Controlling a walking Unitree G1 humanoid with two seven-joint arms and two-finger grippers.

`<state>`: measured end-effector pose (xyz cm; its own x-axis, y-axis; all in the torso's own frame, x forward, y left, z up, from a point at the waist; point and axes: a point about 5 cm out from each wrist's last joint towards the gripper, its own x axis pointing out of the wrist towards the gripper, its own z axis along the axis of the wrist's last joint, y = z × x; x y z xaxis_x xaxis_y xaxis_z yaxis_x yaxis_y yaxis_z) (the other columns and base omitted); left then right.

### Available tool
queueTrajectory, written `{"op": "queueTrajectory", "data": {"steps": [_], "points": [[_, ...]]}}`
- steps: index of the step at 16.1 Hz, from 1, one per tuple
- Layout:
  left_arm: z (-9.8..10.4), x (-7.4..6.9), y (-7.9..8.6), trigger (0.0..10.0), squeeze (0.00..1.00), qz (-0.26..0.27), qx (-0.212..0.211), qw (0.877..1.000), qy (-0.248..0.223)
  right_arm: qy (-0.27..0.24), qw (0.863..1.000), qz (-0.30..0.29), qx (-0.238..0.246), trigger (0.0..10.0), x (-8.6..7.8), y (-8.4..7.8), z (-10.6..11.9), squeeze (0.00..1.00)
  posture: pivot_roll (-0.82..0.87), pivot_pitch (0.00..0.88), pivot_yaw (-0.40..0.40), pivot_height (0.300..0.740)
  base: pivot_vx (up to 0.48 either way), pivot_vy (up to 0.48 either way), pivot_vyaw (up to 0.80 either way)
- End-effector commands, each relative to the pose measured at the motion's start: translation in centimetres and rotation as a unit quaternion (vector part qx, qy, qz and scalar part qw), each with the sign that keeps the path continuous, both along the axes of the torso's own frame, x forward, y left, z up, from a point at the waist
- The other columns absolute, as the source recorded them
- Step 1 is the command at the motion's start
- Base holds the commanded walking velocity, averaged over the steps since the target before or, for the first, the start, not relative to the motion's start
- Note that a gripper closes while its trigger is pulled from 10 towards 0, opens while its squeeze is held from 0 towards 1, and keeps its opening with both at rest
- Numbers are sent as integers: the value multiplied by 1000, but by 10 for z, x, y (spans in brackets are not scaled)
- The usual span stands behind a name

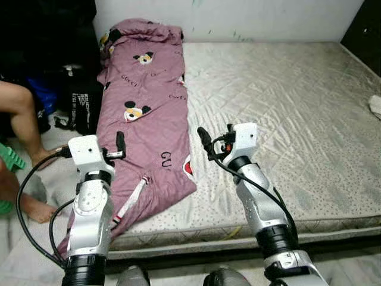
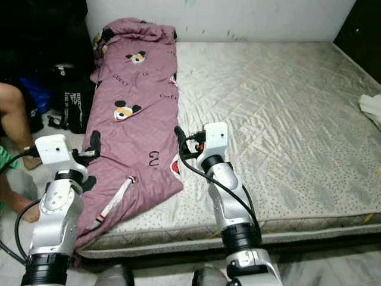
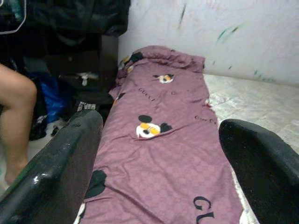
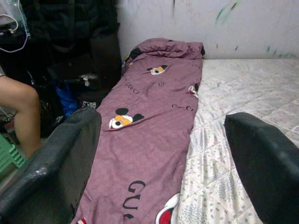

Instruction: Clean up the room

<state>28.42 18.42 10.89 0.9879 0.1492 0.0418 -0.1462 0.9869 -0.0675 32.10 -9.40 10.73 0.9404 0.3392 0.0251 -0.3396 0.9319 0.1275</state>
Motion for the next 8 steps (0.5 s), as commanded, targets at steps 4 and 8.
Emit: {"op": "queueTrajectory", "data": {"steps": [4, 8], "points": [[-1, -2, 0, 10000, 0, 4, -1, 1000, 8, 10, 1000, 6, -1, 10000, -4, -1, 0, 0, -75, 0, -18, 661, 0, 0, 0], [-2, -4, 1, 10000, 0, 13, -8, 1000, 8, 13, 1000, 13, -5, 10000, -4, -2, 1, 0, -78, 0, -29, 661, 0, 0, 0]]}}
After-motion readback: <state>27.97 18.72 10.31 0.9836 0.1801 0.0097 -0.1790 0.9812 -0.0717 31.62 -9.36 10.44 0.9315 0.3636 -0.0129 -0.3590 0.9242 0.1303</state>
